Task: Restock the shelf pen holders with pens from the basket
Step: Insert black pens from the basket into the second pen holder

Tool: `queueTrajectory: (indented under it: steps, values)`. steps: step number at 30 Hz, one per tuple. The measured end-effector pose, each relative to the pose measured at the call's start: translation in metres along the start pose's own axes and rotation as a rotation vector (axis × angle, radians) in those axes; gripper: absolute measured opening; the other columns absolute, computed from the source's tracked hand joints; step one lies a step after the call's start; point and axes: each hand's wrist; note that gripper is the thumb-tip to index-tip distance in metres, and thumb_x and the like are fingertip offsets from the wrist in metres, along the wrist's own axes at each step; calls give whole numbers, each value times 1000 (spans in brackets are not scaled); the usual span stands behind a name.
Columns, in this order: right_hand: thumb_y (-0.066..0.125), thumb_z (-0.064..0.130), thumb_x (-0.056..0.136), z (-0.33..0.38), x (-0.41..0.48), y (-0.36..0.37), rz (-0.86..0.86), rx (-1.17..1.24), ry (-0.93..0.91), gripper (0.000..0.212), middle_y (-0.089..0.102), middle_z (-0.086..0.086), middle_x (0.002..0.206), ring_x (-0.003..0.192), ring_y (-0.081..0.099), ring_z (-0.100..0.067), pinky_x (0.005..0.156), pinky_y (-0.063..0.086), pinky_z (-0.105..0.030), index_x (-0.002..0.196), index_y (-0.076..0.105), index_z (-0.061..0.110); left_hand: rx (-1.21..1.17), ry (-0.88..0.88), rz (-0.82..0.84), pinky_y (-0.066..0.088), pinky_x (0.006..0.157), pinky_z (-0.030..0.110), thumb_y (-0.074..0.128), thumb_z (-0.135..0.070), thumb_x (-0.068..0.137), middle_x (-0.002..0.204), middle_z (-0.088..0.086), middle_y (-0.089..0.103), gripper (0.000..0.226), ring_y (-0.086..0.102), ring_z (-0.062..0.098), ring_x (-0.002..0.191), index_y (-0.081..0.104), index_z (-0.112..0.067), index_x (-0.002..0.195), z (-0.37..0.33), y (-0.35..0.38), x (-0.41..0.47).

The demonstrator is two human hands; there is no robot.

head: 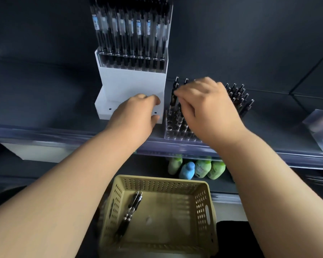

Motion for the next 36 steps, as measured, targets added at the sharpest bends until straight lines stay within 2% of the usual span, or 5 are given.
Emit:
queueTrajectory:
  steps: [9,21,27,32,36]
  values:
    - [56,11,80,48,-85,30,182,71,-113,20,72,-3,92,80,64,-27,63,50,-34,91,73,8,2,-47,319,49,80,33,57,-25,89,99,-2,57,22,57,21,95,58,-23,111,20,36,-73]
    - [45,21,92,99,-173,112,968,387,789,28,67,-10,111,104,60,-29,88,47,-29,108,67,14,130,-404,850,45,86,34,43,-4,93,121,11,57,30,56,29,110,55,-5,120,34,134,-120]
    - [49,14,90,102,-188,149,1049,482,1076,29,65,-9,118,111,59,-24,93,43,-22,113,66,10,46,-652,804,44,89,28,41,-2,93,121,9,59,33,55,25,112,56,-7,122,41,153,-121]
    - [51,12,89,102,-189,176,1000,634,1346,28,67,-6,93,61,64,-15,61,55,-16,114,63,10,-209,-1070,658,38,95,30,43,-21,97,133,14,50,37,49,30,120,50,-4,129,51,182,-124]
    - [55,22,88,108,-196,193,1089,597,1313,27,67,-10,111,103,62,-25,85,47,-25,107,68,9,-254,-1133,691,34,100,33,31,-16,98,133,15,51,39,47,31,122,52,-1,126,57,197,-126]
Point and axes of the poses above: each hand's wrist, its own x-axis towards the middle knuckle, its own y-axis out of the palm, z = x × y
